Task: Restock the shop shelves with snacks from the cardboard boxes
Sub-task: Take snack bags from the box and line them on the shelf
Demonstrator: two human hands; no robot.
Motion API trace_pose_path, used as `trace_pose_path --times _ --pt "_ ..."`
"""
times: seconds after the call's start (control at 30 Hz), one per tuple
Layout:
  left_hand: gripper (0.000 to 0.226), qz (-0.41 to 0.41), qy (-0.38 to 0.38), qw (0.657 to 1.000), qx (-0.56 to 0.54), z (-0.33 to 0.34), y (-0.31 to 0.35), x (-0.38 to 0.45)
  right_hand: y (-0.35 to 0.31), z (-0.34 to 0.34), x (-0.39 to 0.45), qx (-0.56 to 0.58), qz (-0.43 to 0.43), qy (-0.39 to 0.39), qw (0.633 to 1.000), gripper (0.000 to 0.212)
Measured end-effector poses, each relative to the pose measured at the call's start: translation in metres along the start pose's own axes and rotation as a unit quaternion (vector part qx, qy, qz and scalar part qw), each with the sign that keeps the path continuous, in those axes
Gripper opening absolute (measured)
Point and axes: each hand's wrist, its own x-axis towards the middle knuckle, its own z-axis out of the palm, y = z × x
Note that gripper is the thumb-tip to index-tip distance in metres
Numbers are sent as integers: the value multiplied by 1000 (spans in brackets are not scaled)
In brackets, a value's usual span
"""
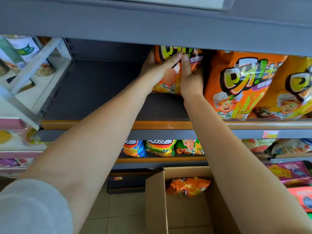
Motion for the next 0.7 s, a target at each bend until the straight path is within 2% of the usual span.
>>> trace_pose_path --times 0.07,0.13,0.2,0.33,0.4,0.47,0.53,0.6,0.7 --pt "89 -8 -11 1000 28 3 -1 0 4 -3 -4 -5 -13 10 1000 60" --pt "95 -22 4 998 62 5 4 -3 4 -6 -13 -21 -23 2 1000 52" --pt "101 -52 33 992 106 9 11 -10 3 -12 -27 -33 -37 -7 999 51" --pt "119 -69 26 983 170 12 19 -48 2 -38 -69 -34 -51 -55 997 63" --pt "104 -24 58 979 193 9 21 -80 3 -59 -101 -24 -67 -74 995 59" --pt "70 70 126 973 179 7 21 -123 10 -83 -134 11 -104 -67 992 42" --pt "31 151 136 970 133 15 21 -173 26 -104 -159 42 -119 -52 991 29" --pt "12 155 76 977 126 30 2 -212 53 -120 -175 57 -67 -38 995 29" --pt "21 64 3 978 197 54 -64 -249 119 -135 -185 38 43 -28 998 27"
